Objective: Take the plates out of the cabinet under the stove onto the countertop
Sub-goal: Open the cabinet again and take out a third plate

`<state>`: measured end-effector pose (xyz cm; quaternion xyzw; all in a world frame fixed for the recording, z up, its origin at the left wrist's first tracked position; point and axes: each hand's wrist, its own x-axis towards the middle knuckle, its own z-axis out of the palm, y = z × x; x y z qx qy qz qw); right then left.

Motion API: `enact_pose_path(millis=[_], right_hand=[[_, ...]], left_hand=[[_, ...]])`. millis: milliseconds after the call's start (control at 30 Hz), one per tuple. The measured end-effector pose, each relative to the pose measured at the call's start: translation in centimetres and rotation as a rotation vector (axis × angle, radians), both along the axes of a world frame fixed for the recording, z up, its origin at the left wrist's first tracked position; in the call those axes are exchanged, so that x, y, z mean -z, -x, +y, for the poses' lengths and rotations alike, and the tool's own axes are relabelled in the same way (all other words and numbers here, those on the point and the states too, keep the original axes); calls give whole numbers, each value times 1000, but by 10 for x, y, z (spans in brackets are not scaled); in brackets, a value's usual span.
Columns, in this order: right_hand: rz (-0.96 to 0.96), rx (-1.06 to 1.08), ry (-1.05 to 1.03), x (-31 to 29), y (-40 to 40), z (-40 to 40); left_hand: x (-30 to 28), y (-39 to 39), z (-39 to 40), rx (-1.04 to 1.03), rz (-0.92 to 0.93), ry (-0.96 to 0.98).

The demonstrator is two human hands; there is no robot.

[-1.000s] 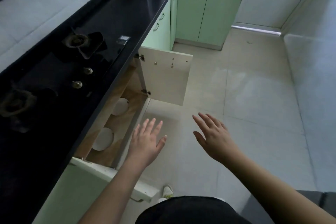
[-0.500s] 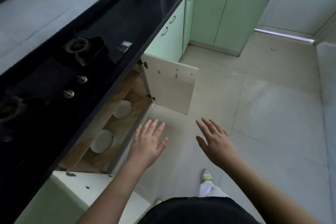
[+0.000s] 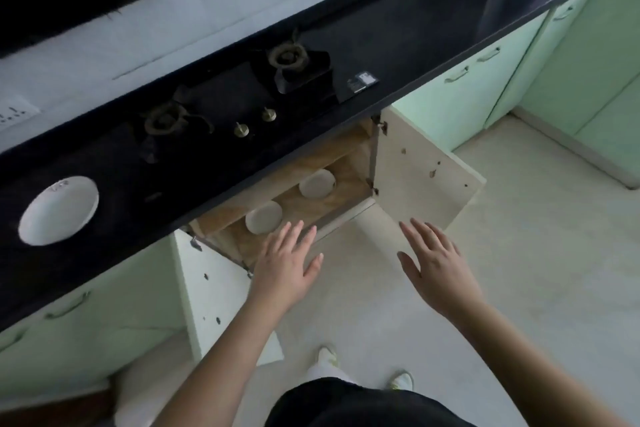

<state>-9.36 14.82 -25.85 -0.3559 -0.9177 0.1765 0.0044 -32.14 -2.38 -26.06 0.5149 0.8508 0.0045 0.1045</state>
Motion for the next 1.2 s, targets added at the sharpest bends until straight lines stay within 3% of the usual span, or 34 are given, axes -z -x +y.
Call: enact_pose_path(millis=[367, 900, 1200], right_hand=[[-24, -407, -26, 2, 134, -6], [-74, -701, 15, 41, 252, 9], [-167, -912, 16, 84, 320, 76]], left_hand=[[28, 49, -75, -407, -41, -17], [56, 106, -58, -537, -34, -2], [83, 134, -1, -527, -2, 111]])
